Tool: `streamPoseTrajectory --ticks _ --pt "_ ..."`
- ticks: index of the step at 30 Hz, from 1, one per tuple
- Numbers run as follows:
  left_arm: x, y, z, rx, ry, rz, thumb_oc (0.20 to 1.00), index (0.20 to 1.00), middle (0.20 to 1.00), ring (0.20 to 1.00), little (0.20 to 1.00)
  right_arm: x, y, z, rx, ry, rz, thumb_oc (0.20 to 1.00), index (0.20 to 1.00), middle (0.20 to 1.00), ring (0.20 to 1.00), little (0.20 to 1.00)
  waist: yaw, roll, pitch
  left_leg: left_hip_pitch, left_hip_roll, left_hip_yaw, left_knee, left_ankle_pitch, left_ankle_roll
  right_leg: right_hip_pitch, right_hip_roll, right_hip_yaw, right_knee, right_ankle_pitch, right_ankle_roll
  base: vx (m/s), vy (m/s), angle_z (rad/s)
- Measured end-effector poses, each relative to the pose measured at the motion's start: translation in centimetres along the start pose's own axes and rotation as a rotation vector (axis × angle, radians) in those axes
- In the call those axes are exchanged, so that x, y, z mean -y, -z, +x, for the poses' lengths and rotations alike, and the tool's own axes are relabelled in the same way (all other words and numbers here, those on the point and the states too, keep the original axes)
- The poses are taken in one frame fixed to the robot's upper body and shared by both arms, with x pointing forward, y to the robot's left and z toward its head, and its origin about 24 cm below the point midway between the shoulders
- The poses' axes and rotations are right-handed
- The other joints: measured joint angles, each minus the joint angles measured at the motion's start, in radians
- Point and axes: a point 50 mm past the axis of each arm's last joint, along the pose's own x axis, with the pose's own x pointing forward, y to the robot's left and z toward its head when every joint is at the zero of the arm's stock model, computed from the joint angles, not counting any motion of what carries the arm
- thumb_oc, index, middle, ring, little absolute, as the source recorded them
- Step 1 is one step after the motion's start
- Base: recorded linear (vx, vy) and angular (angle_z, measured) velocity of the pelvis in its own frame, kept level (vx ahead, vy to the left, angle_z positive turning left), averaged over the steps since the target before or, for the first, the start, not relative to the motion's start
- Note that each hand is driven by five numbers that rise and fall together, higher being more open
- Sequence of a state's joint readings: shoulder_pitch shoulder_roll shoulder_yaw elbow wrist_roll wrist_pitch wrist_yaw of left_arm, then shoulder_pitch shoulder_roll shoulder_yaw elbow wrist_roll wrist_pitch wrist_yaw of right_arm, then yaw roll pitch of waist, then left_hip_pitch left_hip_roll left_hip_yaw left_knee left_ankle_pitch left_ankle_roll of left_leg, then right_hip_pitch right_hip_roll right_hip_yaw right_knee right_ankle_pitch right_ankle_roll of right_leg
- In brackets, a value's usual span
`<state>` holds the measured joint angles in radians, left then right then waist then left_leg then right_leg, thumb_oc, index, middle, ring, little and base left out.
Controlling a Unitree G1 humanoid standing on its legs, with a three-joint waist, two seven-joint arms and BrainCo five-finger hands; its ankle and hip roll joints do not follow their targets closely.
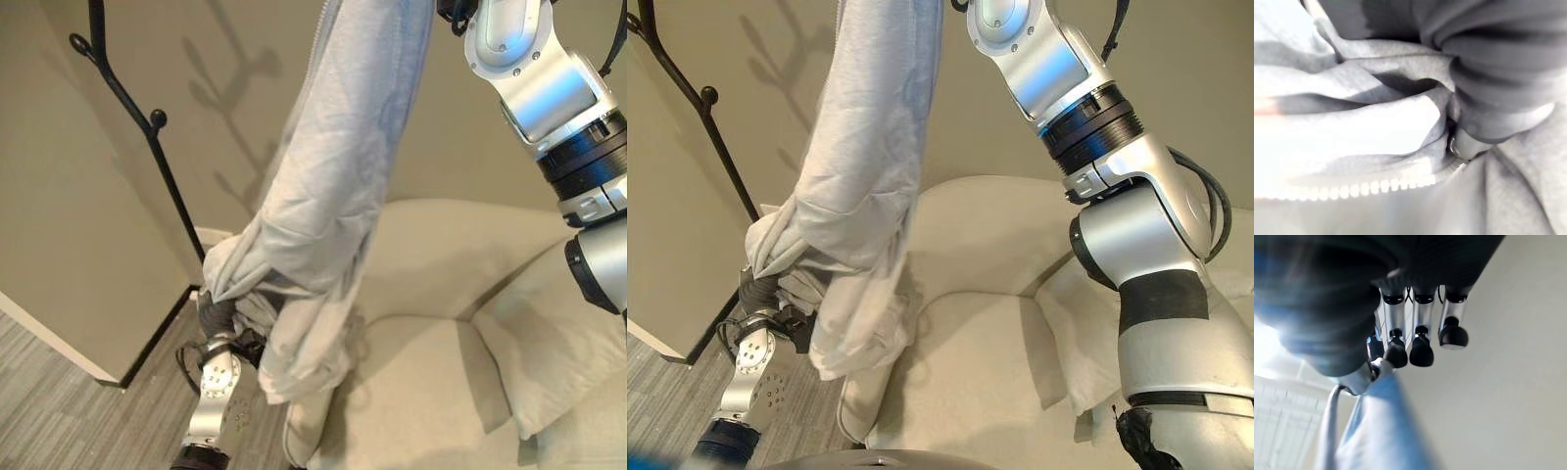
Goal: Hang the clothes on the sofa on the clothes rack.
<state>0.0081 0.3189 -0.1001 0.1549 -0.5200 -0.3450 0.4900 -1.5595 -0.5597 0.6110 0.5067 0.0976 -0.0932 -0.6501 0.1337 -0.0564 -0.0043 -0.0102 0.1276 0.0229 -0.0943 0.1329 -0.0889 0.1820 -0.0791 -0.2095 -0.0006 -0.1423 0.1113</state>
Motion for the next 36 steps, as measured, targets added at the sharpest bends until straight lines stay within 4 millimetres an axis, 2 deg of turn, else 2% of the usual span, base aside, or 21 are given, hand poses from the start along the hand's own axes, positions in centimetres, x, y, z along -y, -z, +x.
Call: streamPoseTrajectory --ticks 5,6,7,10,13,14,19,20,22,23,24,25,26,27,28,29,30,31,32,33,36 --pt "-1.2 -1.1 0.2 0.072 -0.069 0.066 0.2 0.2 0.2 0.2 0.2 0.4 -1.4 -2.7 0.087 -0.035 0.119 0.2 0.2 0.2 0.2 0.2 0.004 0.006 0.01 0.014 0.001 0.003 0.0 0.0 0.0 0.016 0.001 0.001 -0.006 -0.001 0.0 -0.04 -0.023 -0.01" --pt "-1.9 -1.1 0.0 0.083 -0.094 0.104 0.2 0.2 0.2 0.2 0.2 0.9 -1.2 -4.4 0.098 -0.052 0.142 0.2 0.2 0.2 0.2 0.2 0.005 0.022 0.02 0.014 0.006 0.003 0.0 0.0 0.0 0.014 0.006 0.003 -0.004 -0.001 -0.001 -0.08 -0.028 -0.01" --pt "-2.4 -1.0 -0.3 0.082 -0.113 0.126 0.2 0.2 0.2 0.2 0.2 1.2 -1.0 -5.3 0.092 -0.051 0.163 0.2 0.2 0.2 0.2 0.2 0.005 0.015 0.021 0.015 0.008 0.004 0.0 0.0 0.0 0.014 0.007 0.003 -0.004 -0.002 -0.003 -0.06 -0.008 -0.02" --pt "-3.3 -0.4 -0.8 0.047 -0.162 0.149 0.2 0.2 0.2 0.2 0.2 1.1 0.1 -6.4 0.057 -0.076 0.144 0.2 0.2 0.2 0.2 0.2 0.006 0.046 0.048 0.012 0.021 0.015 0.0 -0.005 0.002 -0.003 0.011 0.021 0.006 -0.006 -0.008 -0.06 0.021 -0.12" --pt "-3.2 -0.4 -0.9 0.05 -0.159 0.154 0.2 0.2 0.2 0.2 0.2 1.7 0.9 -7.0 0.039 -0.053 0.131 0.2 0.2 0.2 0.2 0.2 0.007 0.049 0.055 0.006 0.026 0.016 0.0 -0.001 -0.001 -0.02 0.014 0.027 0.025 -0.007 -0.016 -0.05 0.086 -0.07" --pt "-2.8 -0.1 -1.1 0.043 -0.155 0.152 0.2 0.2 0.2 0.2 0.2 2.6 1.6 -8.3 0.004 -0.018 0.139 0.2 0.2 0.2 0.2 0.2 0.006 0.044 0.054 -0.004 0.026 0.02 0.0 -0.002 0.003 -0.039 0.01 0.025 0.048 -0.015 -0.017 0.01 0.128 0.01" --pt "-1.0 0.7 -1.5 0.015 -0.082 0.141 0.2 0.2 0.2 0.2 0.2 4.2 2.8 -11.0 -0.036 -0.001 0.088 0.2 0.2 0.2 0.2 0.2 -0.026 0.051 0.06 -0.015 0.015 0.022 0.0 0.006 0.008 -0.058 -0.008 0.031 0.076 -0.019 -0.013 0.01 0.233 -0.06" --pt "0.1 0.8 -1.3 0.014 -0.027 0.162 0.2 0.2 0.2 0.2 0.2 4.5 3.0 -11.8 -0.055 0.019 0.088 0.2 0.2 0.2 0.2 0.2 -0.051 0.011 0.077 -0.036 0.035 -0.007 0.035 -0.075 0.039 -0.075 -0.045 0.057 0.084 -0.006 -0.033 0.03 0.344 -0.07" --pt "1.2 0.3 -0.7 0.038 0.05 0.192 0.2 0.2 0.2 0.2 0.2 4.4 3.0 -12.8 -0.075 0.045 0.098 0.2 0.2 0.2 0.2 0.2 -0.095 -0.022 0.086 -0.073 0.126 0.005 0.138 -0.09 0.014 -0.075 -0.081 0.059 0.072 0.006 -0.019 0.04 0.44 -0.04" --pt "3.0 0.5 -0.5 0.037 0.094 0.165 0.2 0.2 0.2 0.2 0.2 4.8 3.3 -13.1 -0.083 0.067 0.077 0.2 0.2 0.2 0.2 0.2 -0.124 -0.014 0.084 -0.094 0.217 -0.003 0.175 -0.083 -0.016 -0.076 -0.092 0.055 0.069 0.014 -0.004 0.06 0.458 0.05" --pt "3.8 0.6 -0.6 0.033 0.122 0.161 0.2 0.2 0.2 0.2 0.2 5.1 3.5 -13.4 -0.096 0.081 0.069 0.2 0.2 0.2 0.2 0.2 -0.134 -0.01 0.083 -0.091 0.242 -0.006 0.165 -0.069 -0.023 -0.072 -0.093 0.048 0.067 0.013 -0.003 0.09 0.481 0.07" --pt "6.2 1.0 -1.2 0.033 0.222 0.161 0.2 0.2 0.2 0.2 0.2 5.8 4.1 -14.1 -0.127 0.127 0.053 0.2 0.2 0.2 0.2 0.2 -0.149 0.014 0.077 -0.084 0.279 -0.045 0.134 -0.049 -0.063 -0.077 -0.123 0.069 0.065 0.029 0.026 0.15 0.496 -0.09" --pt "7.3 1.1 -1.5 0.034 0.263 0.158 0.2 0.2 0.2 0.2 0.2 6.0 3.9 -14.2 -0.121 0.146 0.048 0.2 0.2 0.2 0.2 0.2 -0.151 0.03 0.075 -0.07 0.273 -0.076 0.111 -0.044 -0.072 -0.08 -0.141 0.082 0.055 0.04 0.047 0.16 0.502 -0.22" --pt "8.2 1.2 -1.9 0.03 0.294 0.146 0.2 0.2 0.2 0.2 0.2 5.9 3.6 -14.3 -0.108 0.152 0.046 0.2 0.2 0.2 0.2 0.2 -0.156 0.053 0.073 -0.055 0.249 -0.105 0.131 0.041 -0.043 -0.078 -0.151 0.084 0.042 0.05 0.074 0.13 0.494 -0.27" --pt "8.8 1.4 -2.3 0.021 0.317 0.134 0.2 0.2 0.2 0.2 0.2 6.0 3.5 -14.8 -0.106 0.154 0.039 0.2 0.2 0.2 0.2 0.2 -0.162 0.071 0.065 -0.058 0.231 -0.081 0.15 -0.015 -0.111 -0.064 -0.171 0.084 0.018 0.063 0.101 0.07 0.487 0.16" --pt "9.6 1.3 -2.5 0.03 0.368 0.146 0.2 0.2 0.2 0.2 0.2 6.1 2.8 -16.1 -0.12 0.183 0.067 0.2 0.2 0.2 0.2 0.2 -0.182 0.037 0.066 -0.058 0.152 -0.083 0.144 -0.076 -0.161 -0.054 -0.254 0.056 0.013 0.088 0.132 0.03 0.702 0.55" --pt "9.6 1.4 -2.5 0.026 0.387 0.166 0.2 0.2 0.2 0.2 0.2 5.7 2.8 -17.6 -0.159 0.186 0.069 0.2 0.2 0.2 0.2 0.2 -0.177 0.003 0.071 -0.066 0.069 -0.064 0.141 -0.093 -0.15 -0.059 -0.341 0.032 0.025 0.142 0.097 -0.02 0.674 0.65" --pt "9.6 1.5 -2.6 0.025 0.395 0.176 0.2 0.2 0.2 0.2 0.2 5.7 3.1 -18.1 -0.185 0.181 0.054 0.2 0.2 0.2 0.2 0.2 -0.167 -0.002 0.073 -0.076 0.039 -0.057 0.157 -0.108 -0.123 -0.089 -0.364 0.036 0.059 0.181 0.12 -0.06 0.686 0.36" --pt "9.6 1.7 -2.7 0.027 0.419 0.205 0.2 0.2 0.2 0.2 0.2 6.0 3.5 -18.9 -0.217 0.191 0.038 0.2 0.2 0.2 0.2 0.2 -0.145 -0.01 0.077 -0.097 0.01 -0.037 0.194 -0.124 -0.094 -0.108 -0.392 0.051 0.083 0.221 0.116 -0.04 0.491 0.2" --pt "9.2 2.1 -2.9 0.03 0.444 0.263 0.2 0.2 0.2 0.2 0.2 6.3 3.7 -19.8 -0.251 0.202 0.016 0.2 0.2 0.2 0.2 0.2 -0.128 -0.008 0.078 -0.113 -0.02 -0.012 0.216 -0.161 -0.042 -0.132 -0.435 0.063 0.108 0.285 0.114 -0.03 0.349 0.13" --pt "7.4 2.9 -2.8 0.004 0.432 0.339 0.2 0.2 0.2 0.2 0.2 6.3 3.8 -20.2 -0.257 0.195 -0.015 0.2 0.2 0.2 0.2 0.2 -0.114 -0.027 0.091 -0.122 -0.083 0.045 0.229 -0.174 -0.017 -0.226 -0.488 0.07 0.149 0.408 0.104 -0.12 0.4 -0.3"
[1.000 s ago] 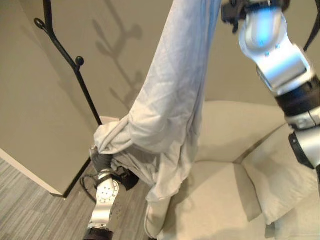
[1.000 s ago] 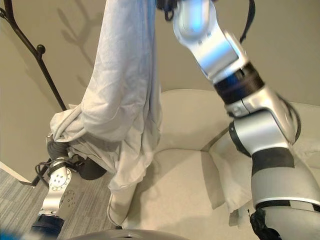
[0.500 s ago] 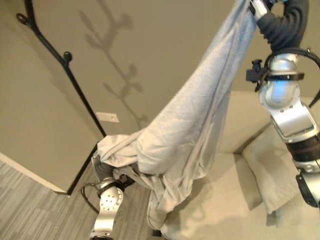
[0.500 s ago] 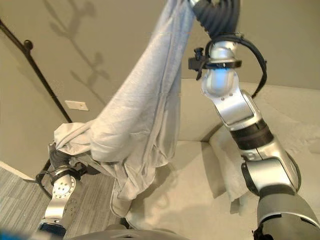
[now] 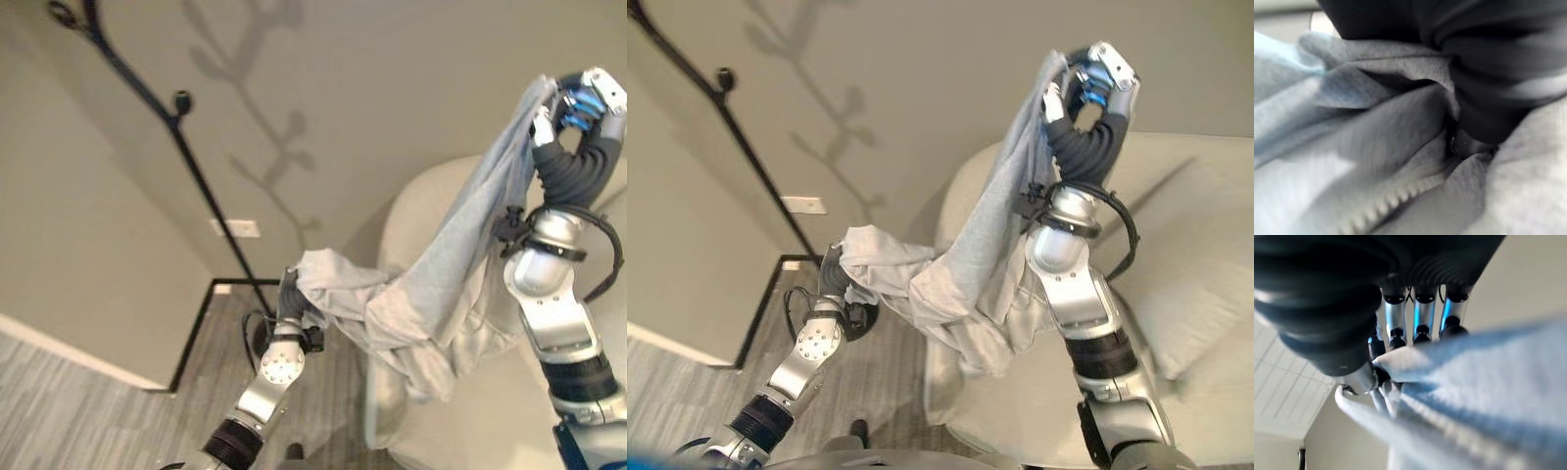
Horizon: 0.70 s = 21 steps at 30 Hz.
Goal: Hang the clothes on the sofa on the clothes rack.
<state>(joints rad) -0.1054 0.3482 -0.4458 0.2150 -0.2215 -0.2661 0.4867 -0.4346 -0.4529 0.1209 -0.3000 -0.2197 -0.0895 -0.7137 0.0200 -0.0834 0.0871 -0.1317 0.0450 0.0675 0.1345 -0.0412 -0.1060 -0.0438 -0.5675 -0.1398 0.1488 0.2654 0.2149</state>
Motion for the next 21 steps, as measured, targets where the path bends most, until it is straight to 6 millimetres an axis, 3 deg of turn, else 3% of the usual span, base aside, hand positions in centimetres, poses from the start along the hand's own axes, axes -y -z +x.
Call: streamPoseTrajectory --ticks 1,2,3,4,5,6,7,8,9,11,13,14,15,16,21 --pt "-0.3 0.1 0.0 -0.004 0.002 0.016 0.2 0.2 0.2 0.2 0.2 0.1 0.0 0.1 0.009 0.004 -0.013 0.2 0.2 0.2 0.2 0.2 0.002 -0.01 0.008 -0.014 -0.01 0.013 0.022 -0.008 0.019 -0.022 -0.01 -0.018 -0.004 0.051 0.0 -0.18 0.591 -0.69" --pt "-1.0 0.0 0.0 0.004 0.014 0.054 0.2 0.2 0.2 0.2 0.2 0.1 -0.4 0.4 0.022 0.018 -0.013 0.2 0.2 0.2 0.2 0.2 0.009 -0.002 0.03 -0.043 -0.017 0.068 0.05 -0.03 0.062 -0.051 -0.018 -0.088 -0.06 0.196 -0.142 -0.15 0.502 -0.6" --pt "-1.1 0.1 0.0 0.002 0.015 0.054 0.2 0.2 0.2 0.2 0.2 0.2 -0.3 0.4 0.018 0.024 -0.018 0.2 0.2 0.2 0.2 0.2 -0.003 0.001 0.036 -0.035 -0.024 0.073 0.02 -0.016 0.091 -0.07 -0.018 -0.129 -0.054 0.212 -0.164 -0.11 0.508 -0.6" --pt "-1.5 0.2 -0.1 -0.003 0.004 0.053 0.2 0.2 0.2 0.2 0.2 0.3 -0.3 0.3 0.025 0.021 -0.036 0.2 0.2 0.2 0.2 0.2 -0.002 0.013 0.044 -0.016 -0.014 0.081 -0.034 0.011 0.12 -0.088 0.037 -0.13 -0.002 0.059 -0.049 -0.05 0.317 -0.3" --pt "-1.6 0.2 -0.3 -0.01 -0.005 0.045 0.2 0.2 0.2 0.2 0.2 0.5 -0.3 0.4 0.038 0.02 -0.056 0.2 0.2 0.2 0.2 0.2 0.002 0.025 0.051 0.005 -0.002 0.084 -0.077 0.037 0.14 -0.09 0.129 -0.129 0.045 -0.081 -0.032 -0.02 0.308 -0.25" --pt "-1.7 0.2 -0.5 -0.01 -0.007 0.04 0.2 0.2 0.2 0.2 0.2 0.6 -0.3 0.5 0.05 0.018 -0.068 0.2 0.2 0.2 0.2 0.2 0.005 0.03 0.054 0.017 0.004 0.085 -0.106 0.054 0.139 -0.089 0.193 -0.134 0.073 -0.168 -0.035 0.01 0.307 -0.32" --pt "-2.2 0.1 -1.2 -0.006 -0.018 0.053 0.2 0.2 0.2 0.2 0.2 1.0 -0.4 0.7 0.067 0.021 -0.087 0.2 0.2 0.2 0.2 0.2 0.013 0.03 0.055 0.04 0.003 0.099 -0.151 0.079 0.133 -0.06 0.305 -0.131 0.037 -0.286 -0.039 0.06 0.338 -0.06" --pt "-2.0 0.5 -1.7 -0.02 -0.017 0.066 0.2 0.2 0.2 0.2 0.2 2.1 -0.1 0.5 0.073 0.034 -0.14 0.2 0.2 0.2 0.2 0.2 0.007 0.038 0.053 0.05 -0.018 0.088 -0.168 0.087 0.132 -0.002 0.356 -0.106 -0.049 -0.325 -0.052 0.08 0.28 0.17" --pt "-1.7 0.6 -1.8 -0.02 -0.014 0.066 0.2 0.2 0.2 0.2 0.2 2.8 0.2 0.3 0.06 0.052 -0.161 0.2 0.2 0.2 0.2 0.2 0.003 0.042 0.051 0.048 -0.024 0.076 -0.17 0.089 0.133 0.009 0.363 -0.082 -0.06 -0.326 -0.049 0.08 0.202 0.44" --pt "-2.0 1.1 -2.4 -0.034 -0.033 0.094 0.2 0.2 0.2 0.2 0.2 3.7 0.9 -1.0 0.016 0.044 -0.195 0.2 0.2 0.2 0.2 0.2 -0.004 0.042 0.045 0.071 -0.032 0.045 -0.207 0.109 0.127 0.013 0.411 0.048 -0.049 -0.362 -0.049 0.01 0.098 0.35" --pt "-2.2 1.2 -2.4 -0.038 -0.048 0.101 0.2 0.2 0.2 0.2 0.2 4.0 1.4 -2.0 -0.011 0.024 -0.206 0.2 0.2 0.2 0.2 0.2 -0.013 0.035 0.037 0.068 -0.042 0.023 -0.218 0.131 0.126 0.0 0.43 0.085 -0.013 -0.388 -0.052 0.0 0.077 0.46" --pt "-2.1 1.0 -2.2 -0.026 -0.056 0.107 0.2 0.2 0.2 0.2 0.2 4.5 2.1 -3.2 -0.054 0.007 -0.232 0.2 0.2 0.2 0.2 0.2 -0.034 0.034 0.037 0.056 -0.035 -0.035 -0.22 0.142 0.129 -0.016 0.485 0.161 0.039 -0.455 -0.066 0.02 0.023 1.05" --pt "-2.0 0.8 -2.1 -0.016 -0.061 0.112 0.2 0.2 0.2 0.2 0.2 4.9 2.6 -4.2 -0.093 -0.009 -0.253 0.2 0.2 0.2 0.2 0.2 -0.057 0.035 0.036 0.05 -0.033 -0.075 -0.225 0.155 0.124 -0.013 0.517 0.185 0.044 -0.464 -0.109 0.03 -0.024 1.13" --pt "-1.9 0.8 -2.2 -0.013 -0.064 0.11 0.2 0.2 0.2 0.2 0.2 5.0 2.8 -4.6 -0.113 -0.022 -0.262 0.2 0.2 0.2 0.2 0.2 -0.056 0.038 0.034 0.049 -0.031 -0.083 -0.226 0.159 0.12 -0.006 0.521 0.17 0.035 -0.457 -0.135 0.0 -0.053 0.62" --pt "-2.4 1.6 -3.3 -0.053 -0.113 0.107 0.2 0.2 0.2 0.2 0.2 4.5 3.3 -5.3 -0.172 -0.011 -0.224 0.2 0.2 0.2 0.2 0.2 -0.035 0.052 0.019 0.038 -0.02 -0.079 -0.191 0.16 0.118 0.01 0.544 0.147 0.034 -0.456 -0.143 -0.01 -0.018 0.12"
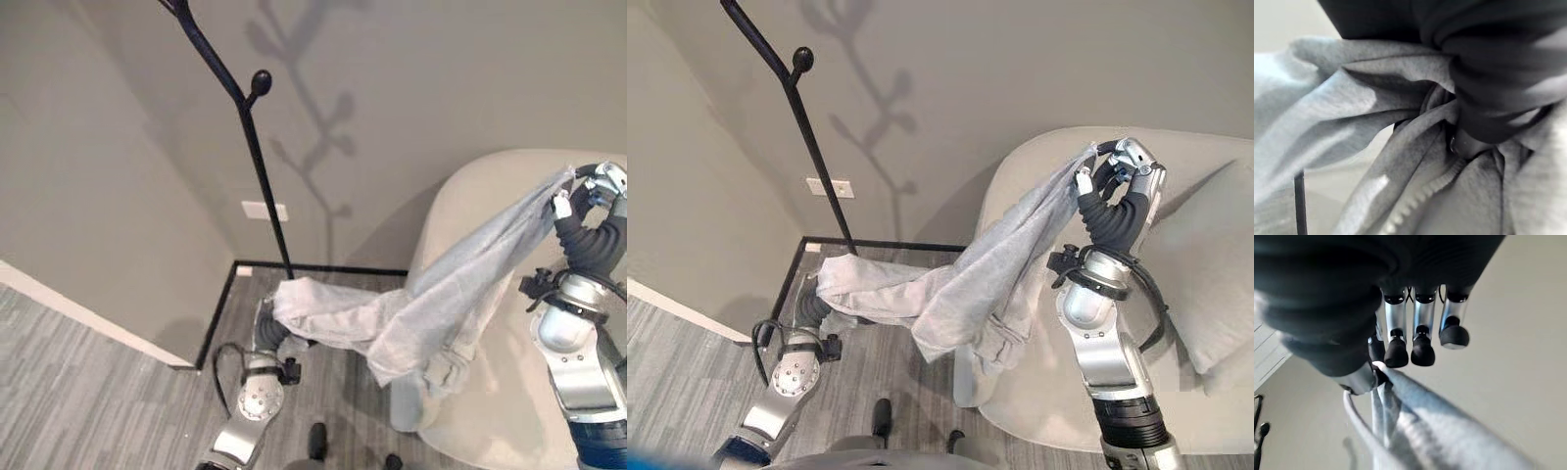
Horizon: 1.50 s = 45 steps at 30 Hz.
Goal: Hang the clothes on the sofa on the clothes rack.
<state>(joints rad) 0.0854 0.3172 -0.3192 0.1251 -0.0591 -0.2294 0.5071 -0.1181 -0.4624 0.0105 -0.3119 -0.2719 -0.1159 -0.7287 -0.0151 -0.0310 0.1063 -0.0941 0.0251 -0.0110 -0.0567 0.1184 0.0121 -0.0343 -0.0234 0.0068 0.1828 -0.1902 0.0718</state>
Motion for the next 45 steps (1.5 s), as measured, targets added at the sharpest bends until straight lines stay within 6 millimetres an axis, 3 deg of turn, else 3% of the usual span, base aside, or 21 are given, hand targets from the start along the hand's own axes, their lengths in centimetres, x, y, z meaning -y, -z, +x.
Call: streamPoseTrajectory --ticks 5,6,8,10,11,14,16,17,18,19,21,25,27,28,29,31,32,38,40,41,45 --pt "0.1 0.0 0.0 -0.003 -0.005 -0.009 0.2 0.2 0.2 0.2 0.2 -0.3 0.3 -0.3 -0.033 0.001 0.015 0.2 0.2 0.2 0.2 0.2 -0.002 -0.004 0.002 -0.084 -0.012 0.005 0.171 -0.002 -0.042 -0.013 -0.016 -0.026 0.052 -0.027 -0.032 0.03 0.072 0.18" --pt "0.2 0.3 0.0 -0.022 -0.011 -0.02 0.2 0.2 0.2 0.2 0.2 -0.6 0.2 0.0 -0.021 -0.003 0.021 0.2 0.2 0.2 0.2 0.2 0.01 -0.023 0.003 -0.116 -0.014 -0.005 0.229 0.026 -0.087 -0.012 -0.047 -0.016 0.049 -0.021 -0.065 0.14 0.098 -0.14" --pt "0.3 0.5 -0.1 -0.027 -0.005 -0.019 0.2 0.2 0.2 0.2 0.2 -0.7 0.1 0.1 -0.016 0.004 0.025 0.2 0.2 0.2 0.2 0.2 0.015 -0.036 -0.001 -0.139 0.001 0.02 0.298 -0.053 -0.069 0.001 -0.062 -0.018 0.009 0.009 -0.07 0.22 0.193 -0.14" --pt "0.3 0.4 0.1 -0.022 0.005 -0.008 0.2 0.2 0.2 0.2 0.2 -1.0 0.2 0.3 -0.021 0.017 0.031 0.2 0.2 0.2 0.2 0.2 0.007 -0.044 -0.015 -0.099 0.09 -0.042 0.225 -0.077 -0.06 0.016 -0.073 0.008 -0.024 0.033 -0.036 0.36 0.482 -0.15" --pt "0.3 0.0 0.9 -0.001 0.006 0.003 0.2 0.2 0.2 0.2 0.2 -2.0 0.5 0.6 -0.048 0.014 0.062 0.2 0.2 0.2 0.2 0.2 0.011 -0.056 -0.016 -0.076 0.205 -0.113 0.084 -0.075 -0.066 0.017 -0.068 0.033 -0.044 0.049 -0.023 0.27 0.491 -0.3" --pt "1.2 -0.2 0.8 0.01 0.043 0.004 0.2 0.2 0.2 0.2 0.2 -1.9 1.0 0.3 -0.069 0.01 0.05 0.2 0.2 0.2 0.2 0.2 0.005 -0.05 -0.018 -0.094 0.313 -0.047 0.064 -0.077 -0.071 0.04 -0.099 0.032 -0.06 0.047 0.022 0.24 0.484 -0.2" --pt "1.8 0.0 0.4 0.001 0.068 0.002 0.2 0.2 0.2 0.2 0.2 -1.1 1.3 0.2 -0.08 0.028 0.031 0.2 0.2 0.2 0.2 0.2 -0.002 -0.028 -0.028 -0.076 0.28 0.009 0.049 -0.078 -0.072 0.082 -0.14 0.029 -0.113 0.06 0.065 0.26 0.484 -0.1" --pt "2.3 0.5 -0.3 -0.028 0.068 -0.018 0.2 0.2 0.2 0.2 0.2 -0.7 1.1 0.2 -0.073 0.038 0.031 0.2 0.2 0.2 0.2 0.2 -0.009 0.016 -0.045 -0.031 0.222 0.008 0.019 -0.024 -0.073 0.13 -0.167 0.033 -0.165 0.066 0.096 0.2 0.43 -0.24" --pt "2.2 0.7 -0.3 -0.035 0.065 -0.013 0.2 0.2 0.2 0.2 0.2 -0.9 1.4 -0.3 -0.096 0.038 0.035 0.2 0.2 0.2 0.2 0.2 -0.006 -0.006 -0.048 -0.022 0.188 0.0 0.027 -0.006 -0.182 0.14 -0.211 0.039 -0.17 0.07 0.116 0.2 0.434 -0.08" --pt "1.7 0.9 0.2 -0.035 0.066 0.02 0.2 0.2 0.2 0.2 0.2 -1.0 1.6 -1.0 -0.129 0.03 0.038 0.2 0.2 0.2 0.2 0.2 -0.013 -0.044 -0.049 -0.026 0.121 0.006 0.034 -0.021 -0.166 0.14 -0.27 0.023 -0.159 0.085 0.111 0.11 0.281 0.19" --pt "1.3 0.9 0.8 -0.025 0.07 0.054 0.2 0.2 0.2 0.2 0.2 -1.1 1.9 -1.6 -0.154 0.009 0.033 0.2 0.2 0.2 0.2 0.2 -0.011 -0.062 -0.048 -0.023 0.063 0.014 0.018 -0.017 -0.125 0.105 -0.328 0.021 -0.107 0.127 0.084 0.11 0.335 0.21" --pt "-1.4 0.7 1.5 0.03 0.069 0.201 0.2 0.2 0.2 0.2 0.2 -1.2 1.9 -1.6 -0.166 0.01 0.03 0.2 0.2 0.2 0.2 0.2 0.015 -0.052 -0.047 0.017 -0.031 0.08 -0.026 -0.03 -0.02 0.001 -0.408 0.056 0.011 0.331 0.091 0.12 0.425 -0.24" --pt "-1.5 0.7 1.6 0.029 0.054 0.193 0.2 0.2 0.2 0.2 0.2 -1.3 2.1 -1.8 -0.175 0.006 0.019 0.2 0.2 0.2 0.2 0.2 0.017 -0.039 -0.04 0.042 -0.046 0.086 -0.035 -0.036 0.004 -0.018 -0.427 0.036 0.056 0.324 0.12 0.07 0.286 -0.18" --pt "-1.7 0.5 1.6 0.037 0.055 0.2 0.2 0.2 0.2 0.2 0.2 -1.4 2.2 -1.9 -0.182 0.006 0.016 0.2 0.2 0.2 0.2 0.2 0.02 -0.041 -0.04 0.05 -0.054 0.101 -0.037 -0.045 0.027 -0.027 -0.419 0.003 0.063 0.356 0.112 0.12 0.237 -0.42" --pt "-1.8 0.3 1.3 0.041 0.055 0.196 0.2 0.2 0.2 0.2 0.2 -1.4 2.1 -1.9 -0.178 0.003 0.014 0.2 0.2 0.2 0.2 0.2 0.04 -0.03 -0.032 0.075 -0.054 0.13 -0.036 -0.06 0.049 -0.047 -0.43 -0.122 0.088 0.36 0.116 0.13 0.189 -0.52" --pt "-1.6 0.1 1.0 0.041 0.052 0.176 0.2 0.2 0.2 0.2 0.2 -1.3 2.2 -1.7 -0.169 -0.002 0.003 0.2 0.2 0.2 0.2 0.2 0.036 -0.008 -0.03 0.086 -0.041 0.136 -0.041 -0.068 0.06 -0.048 -0.368 -0.127 0.097 0.271 0.115 0.12 0.15 -0.35" --pt "-1.7 -0.2 0.8 0.049 0.039 0.154 0.2 0.2 0.2 0.2 0.2 -1.2 2.3 -1.7 -0.169 -0.012 -0.012 0.2 0.2 0.2 0.2 0.2 0.03 0.0 -0.027 0.098 -0.033 0.139 -0.037 -0.064 0.056 -0.046 -0.303 -0.123 0.091 0.21 0.115 0.14 0.109 -0.15" --pt "-2.6 -2.1 2.5 0.147 -0.02 0.199 0.2 0.2 0.2 0.2 0.2 -0.7 1.0 1.4 -0.019 0.023 -0.05 0.2 0.2 0.2 0.2 0.2 -0.015 0.016 -0.019 0.111 -0.011 0.148 -0.037 -0.09 0.069 -0.186 -0.055 -0.06 0.013 0.182 0.094 0.11 0.086 -0.07" --pt "-2.5 -3.2 3.4 0.2 -0.031 0.2 0.2 0.2 0.2 0.2 0.2 -0.5 0.5 2.3 0.02 0.046 -0.049 0.2 0.2 0.2 0.2 0.2 -0.019 -0.007 -0.023 0.118 -0.025 0.143 -0.043 -0.091 0.066 -0.206 -0.041 -0.058 -0.043 0.203 0.083 0.19 0.013 0.3" --pt "-2.4 -3.7 3.7 0.225 -0.061 0.185 0.2 0.2 0.2 0.2 0.2 -0.5 0.2 2.8 0.039 0.068 -0.045 0.2 0.2 0.2 0.2 0.2 -0.032 -0.022 -0.031 0.135 -0.039 0.117 -0.043 -0.107 0.041 -0.196 -0.048 -0.057 -0.042 0.246 0.037 0.22 -0.034 0.46" --pt "-1.8 -5.9 3.4 0.341 -0.074 0.178 0.2 0.2 0.2 0.2 0.2 0.0 0.0 3.2 0.069 0.1 -0.073 0.2 0.2 0.2 0.2 0.2 -0.033 0.005 -0.042 0.145 0.021 0.079 -0.037 -0.122 0.017 -0.155 0.015 -0.078 -0.079 0.232 0.011 0.2 -0.097 0.25"
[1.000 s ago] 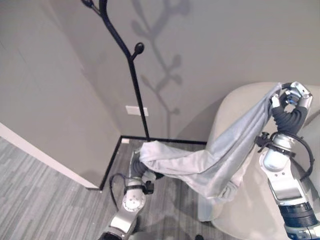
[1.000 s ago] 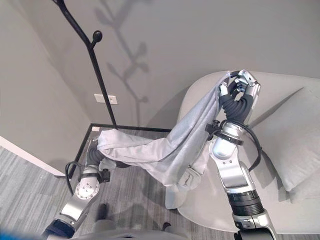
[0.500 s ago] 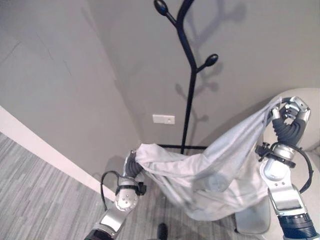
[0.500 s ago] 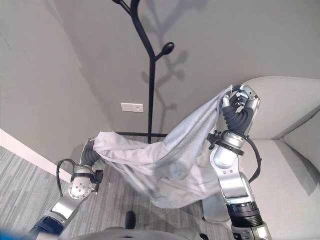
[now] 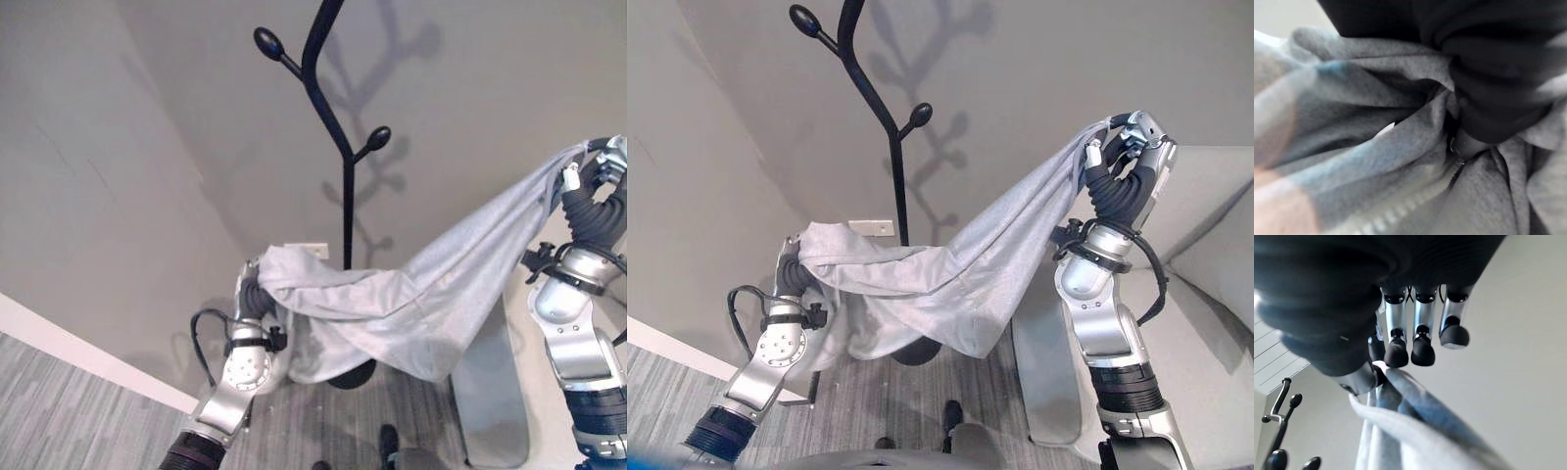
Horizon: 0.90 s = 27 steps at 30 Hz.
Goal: Hang the clothes on the sofa on the clothes rack.
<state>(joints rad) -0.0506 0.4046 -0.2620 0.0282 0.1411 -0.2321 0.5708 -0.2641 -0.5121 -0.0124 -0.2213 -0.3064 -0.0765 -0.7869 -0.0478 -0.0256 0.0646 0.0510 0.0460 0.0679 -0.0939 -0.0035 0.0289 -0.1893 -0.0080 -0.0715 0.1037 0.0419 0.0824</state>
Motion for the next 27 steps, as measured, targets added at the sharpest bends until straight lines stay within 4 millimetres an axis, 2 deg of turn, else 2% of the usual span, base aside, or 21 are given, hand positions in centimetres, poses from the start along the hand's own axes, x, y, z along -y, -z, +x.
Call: streamPoseTrajectory --ticks 4,6,8,9,10,15,17,18,19,22,23,25,27 --pt "-0.1 -0.7 0.1 0.042 -0.007 0.018 0.2 0.2 0.2 0.2 0.2 1.0 -0.1 0.7 0.02 0.044 -0.017 0.2 0.2 0.2 0.2 0.2 -0.003 0.009 -0.007 0.023 0.042 -0.004 -0.002 -0.024 -0.029 0.039 0.042 -0.019 -0.02 -0.019 -0.044 0.16 -0.088 0.05" --pt "-0.3 -1.1 0.4 0.07 -0.017 0.028 0.2 0.2 0.2 0.2 0.2 1.8 0.1 1.2 0.045 0.054 -0.054 0.2 0.2 0.2 0.2 0.2 -0.005 0.012 -0.011 0.022 0.047 -0.008 0.005 -0.022 -0.041 0.042 0.049 -0.032 -0.023 -0.019 -0.05 0.11 -0.069 0.08" --pt "-0.8 -1.6 0.9 0.107 -0.031 0.06 0.2 0.2 0.2 0.2 0.2 2.3 0.1 1.7 0.07 0.052 -0.082 0.2 0.2 0.2 0.2 0.2 -0.006 0.017 -0.011 0.025 0.055 -0.015 0.011 -0.021 -0.041 0.057 0.057 -0.037 -0.029 -0.026 -0.076 0.16 -0.108 0.11" --pt "-1.2 -1.8 1.3 0.13 -0.039 0.085 0.2 0.2 0.2 0.2 0.2 2.5 0.1 1.8 0.076 0.049 -0.09 0.2 0.2 0.2 0.2 0.2 -0.005 0.017 -0.012 0.029 0.056 -0.02 0.015 -0.021 -0.042 0.066 0.058 -0.042 -0.034 -0.028 -0.078 0.12 -0.083 0.13" --pt "-2.7 -2.3 2.1 0.192 -0.065 0.167 0.2 0.2 0.2 0.2 0.2 2.7 0.0 2.2 0.1 0.036 -0.103 0.2 0.2 0.2 0.2 0.2 -0.002 0.016 -0.011 0.038 0.056 -0.02 0.03 -0.02 -0.044 0.085 0.06 -0.043 -0.046 -0.031 -0.084 0.11 -0.071 0.09" --pt "-6.6 -3.6 4.4 0.297 -0.212 0.296 0.2 0.2 0.2 0.2 0.2 2.9 -0.1 3.3 0.157 0.001 -0.125 0.2 0.2 0.2 0.2 0.2 0.0 0.022 -0.018 0.04 0.055 -0.022 0.062 -0.022 -0.05 0.112 0.059 -0.047 -0.057 -0.04 -0.098 0.08 -0.058 0.05" --pt "-7.7 -4.5 6.3 0.336 -0.282 0.311 0.2 0.2 0.2 0.2 0.2 2.8 -0.3 5.0 0.195 -0.004 -0.145 0.2 0.2 0.2 0.2 0.2 0.011 0.019 -0.018 0.028 0.053 -0.023 0.103 -0.022 -0.071 0.124 0.056 -0.048 -0.056 -0.044 -0.1 0.12 -0.108 0.07" --pt "-8.5 -4.9 8.1 0.353 -0.306 0.349 0.2 0.2 0.2 0.2 0.2 2.4 -1.0 6.9 0.237 -0.007 -0.147 0.2 0.2 0.2 0.2 0.2 0.021 0.002 -0.016 -0.002 0.042 -0.025 0.194 -0.017 -0.108 0.139 0.044 -0.045 -0.055 -0.052 -0.105 0.09 -0.103 0.09" --pt "-8.8 -5.1 8.6 0.362 -0.315 0.364 0.2 0.2 0.2 0.2 0.2 2.2 -1.5 7.8 0.262 0.007 -0.141 0.2 0.2 0.2 0.2 0.2 0.024 -0.011 -0.016 -0.032 0.035 -0.025 0.255 -0.014 -0.113 0.142 0.037 -0.039 -0.056 -0.057 -0.113 0.05 -0.107 0.09" --pt "-9.8 -6.3 10.3 0.401 -0.341 0.395 0.2 0.2 0.2 0.2 0.2 2.4 -2.7 10.6 0.317 0.05 -0.139 0.2 0.2 0.2 0.2 0.2 0.033 -0.054 0.005 -0.176 0.018 -0.074 0.531 0.015 -0.159 0.16 0.018 -0.031 -0.057 -0.062 -0.131 0.05 -0.039 0.14" --pt "-10.0 -6.9 10.9 0.423 -0.346 0.404 0.2 0.2 0.2 0.2 0.2 2.7 -2.7 12.1 0.316 0.068 -0.17 0.2 0.2 0.2 0.2 0.2 0.035 -0.073 0.008 -0.256 0.024 -0.076 0.626 0.012 -0.154 0.174 0.015 -0.049 -0.075 -0.061 -0.144 0.14 0.034 0.12" --pt "-10.7 -7.8 11.2 0.46 -0.351 0.431 0.2 0.2 0.2 0.2 0.2 3.1 -2.7 13.2 0.301 0.104 -0.17 0.2 0.2 0.2 0.2 0.2 0.04 -0.092 0.011 -0.281 0.021 -0.051 0.55 0.013 -0.152 0.178 0.014 -0.061 -0.089 -0.061 -0.144 0.18 0.075 -0.02" --pt "-11.2 -8.1 11.4 0.475 -0.349 0.463 0.2 0.2 0.2 0.2 0.2 3.1 -2.9 14.4 0.298 0.123 -0.189 0.2 0.2 0.2 0.2 0.2 0.042 -0.097 0.007 -0.26 0.007 -0.043 0.329 0.029 -0.131 0.178 0.016 -0.062 -0.104 -0.061 -0.143 0.17 0.077 -0.15"
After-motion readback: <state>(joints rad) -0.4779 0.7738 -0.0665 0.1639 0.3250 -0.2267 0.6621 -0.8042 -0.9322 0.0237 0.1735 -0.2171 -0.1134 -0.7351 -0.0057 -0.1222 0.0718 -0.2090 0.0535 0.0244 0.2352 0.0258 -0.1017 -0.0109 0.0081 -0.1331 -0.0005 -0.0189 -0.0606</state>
